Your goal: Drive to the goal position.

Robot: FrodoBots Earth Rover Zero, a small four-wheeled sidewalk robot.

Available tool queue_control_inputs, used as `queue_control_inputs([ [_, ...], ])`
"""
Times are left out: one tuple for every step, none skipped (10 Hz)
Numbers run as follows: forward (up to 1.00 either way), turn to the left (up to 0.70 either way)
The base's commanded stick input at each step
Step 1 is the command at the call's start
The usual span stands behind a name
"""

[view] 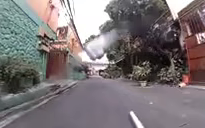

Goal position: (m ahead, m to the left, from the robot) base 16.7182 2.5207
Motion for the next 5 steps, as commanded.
queue_control_inputs([
  [0.85,0.0],
  [0.85,0.0],
  [0.85,0.0],
  [0.85,0.0],
  [0.85,0.0],
])
